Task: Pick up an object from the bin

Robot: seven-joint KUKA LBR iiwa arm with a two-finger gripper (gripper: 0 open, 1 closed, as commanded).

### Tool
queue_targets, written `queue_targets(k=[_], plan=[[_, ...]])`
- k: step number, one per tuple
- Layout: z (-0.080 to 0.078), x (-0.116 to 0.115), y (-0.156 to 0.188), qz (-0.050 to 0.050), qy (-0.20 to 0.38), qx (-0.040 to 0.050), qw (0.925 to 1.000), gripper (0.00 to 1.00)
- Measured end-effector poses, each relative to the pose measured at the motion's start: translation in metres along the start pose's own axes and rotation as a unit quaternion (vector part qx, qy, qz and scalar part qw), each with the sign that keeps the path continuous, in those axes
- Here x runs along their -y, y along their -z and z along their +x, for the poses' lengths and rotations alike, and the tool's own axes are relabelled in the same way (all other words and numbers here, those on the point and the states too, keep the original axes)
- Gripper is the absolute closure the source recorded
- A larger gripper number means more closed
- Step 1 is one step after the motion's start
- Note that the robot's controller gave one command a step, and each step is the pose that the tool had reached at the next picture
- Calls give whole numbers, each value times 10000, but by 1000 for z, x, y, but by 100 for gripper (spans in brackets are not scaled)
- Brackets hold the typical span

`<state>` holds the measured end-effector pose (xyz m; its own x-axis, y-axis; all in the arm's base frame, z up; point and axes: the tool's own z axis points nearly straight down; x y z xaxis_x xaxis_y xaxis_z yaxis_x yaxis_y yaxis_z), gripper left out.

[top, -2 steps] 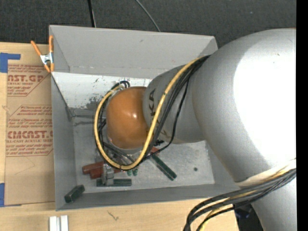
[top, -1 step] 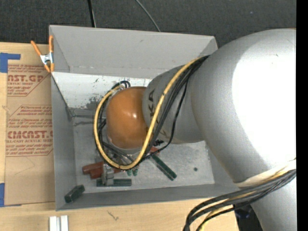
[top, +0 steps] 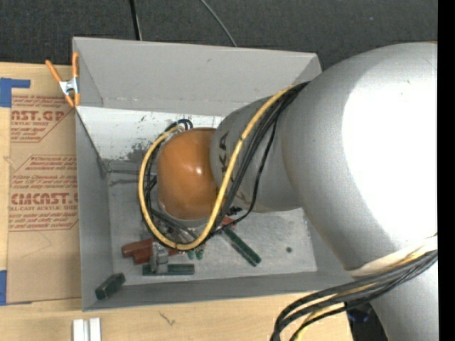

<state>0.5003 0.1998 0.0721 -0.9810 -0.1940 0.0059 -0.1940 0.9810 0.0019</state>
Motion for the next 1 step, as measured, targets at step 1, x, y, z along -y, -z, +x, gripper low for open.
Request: queue_targets(k=[1], plan=[[-21,-22,141,5,234,44,9997,100]])
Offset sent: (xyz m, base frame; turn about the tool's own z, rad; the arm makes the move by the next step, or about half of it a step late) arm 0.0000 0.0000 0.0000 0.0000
